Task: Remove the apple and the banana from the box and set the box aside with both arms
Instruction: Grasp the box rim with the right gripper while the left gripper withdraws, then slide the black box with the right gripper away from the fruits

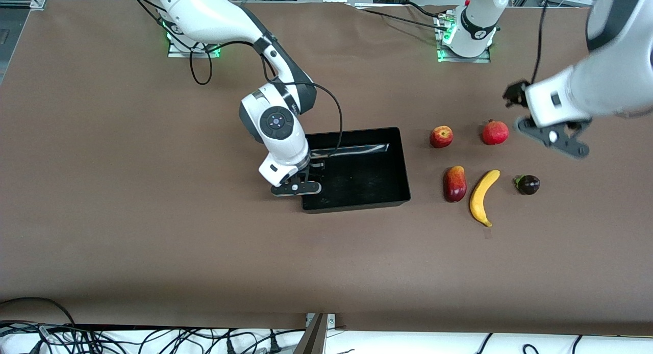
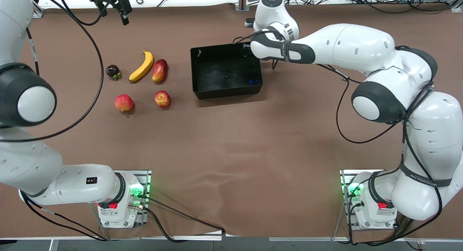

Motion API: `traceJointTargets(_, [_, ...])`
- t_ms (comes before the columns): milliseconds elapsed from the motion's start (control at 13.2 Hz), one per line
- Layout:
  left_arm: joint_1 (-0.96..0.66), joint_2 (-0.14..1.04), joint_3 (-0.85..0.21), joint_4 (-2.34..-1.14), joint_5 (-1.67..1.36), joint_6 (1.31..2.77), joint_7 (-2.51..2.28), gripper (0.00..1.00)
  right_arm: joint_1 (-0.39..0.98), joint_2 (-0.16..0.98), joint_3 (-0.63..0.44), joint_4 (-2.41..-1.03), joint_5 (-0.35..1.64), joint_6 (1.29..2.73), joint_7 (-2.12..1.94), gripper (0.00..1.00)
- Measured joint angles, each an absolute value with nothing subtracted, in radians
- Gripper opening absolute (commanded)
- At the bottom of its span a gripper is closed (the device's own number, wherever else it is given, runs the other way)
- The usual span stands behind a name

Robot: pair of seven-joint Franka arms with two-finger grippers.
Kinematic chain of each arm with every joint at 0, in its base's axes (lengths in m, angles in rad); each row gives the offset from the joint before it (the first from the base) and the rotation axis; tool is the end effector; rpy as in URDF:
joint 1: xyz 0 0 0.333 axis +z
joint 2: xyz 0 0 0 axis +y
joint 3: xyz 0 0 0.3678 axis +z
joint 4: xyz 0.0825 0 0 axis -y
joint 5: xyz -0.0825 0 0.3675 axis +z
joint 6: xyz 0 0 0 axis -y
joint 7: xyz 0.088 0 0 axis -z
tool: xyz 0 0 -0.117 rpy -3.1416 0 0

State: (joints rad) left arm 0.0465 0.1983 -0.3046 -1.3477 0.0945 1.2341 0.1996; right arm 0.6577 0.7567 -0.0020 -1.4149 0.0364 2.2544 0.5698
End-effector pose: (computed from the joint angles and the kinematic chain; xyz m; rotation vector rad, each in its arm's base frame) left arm 0.5537 -0.1108 0.6349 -2.9889 0.6739 0.4663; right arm 0.6011 0.4645 0.2948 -3.0686 -0.0993 -0.0795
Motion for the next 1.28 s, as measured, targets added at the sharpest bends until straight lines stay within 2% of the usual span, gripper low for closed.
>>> traceJointTargets(76, [0.006,0.158,-0.264,-1.373,0.091,1.250,0.172,1.00,0.657,0.762,-0.006,-1.415,0.036,2.254,0.570,0.16])
traceJointTargets(151, [-0.029,0.117,-0.213,-1.415,0.089,1.308,0.151,1.00,0.656,0.765,-0.011,-1.415,0.036,2.254,0.569,0.00])
traceJointTargets(378, [-0.052,0.038,-0.078,-1.588,0.077,1.532,-0.010,1.00,0.650,0.766,-0.019,-1.418,0.036,2.251,0.569,0.00])
traceJointTargets(529, [-0.048,0.033,-0.035,-1.651,0.074,1.579,-0.123,1.00,0.645,0.766,-0.019,-1.422,0.037,2.246,0.569,0.00])
traceJointTargets(907, [-0.025,0.015,-0.028,-1.656,0.063,1.591,-0.104,1.00,0.605,0.735,-0.025,-1.417,0.037,2.169,0.567,0.00])
traceJointTargets(1285, [-0.003,0.012,-0.026,-1.650,0.053,1.568,-0.092,1.00,0.392,0.611,-0.035,-1.415,0.071,1.955,0.314,0.00])
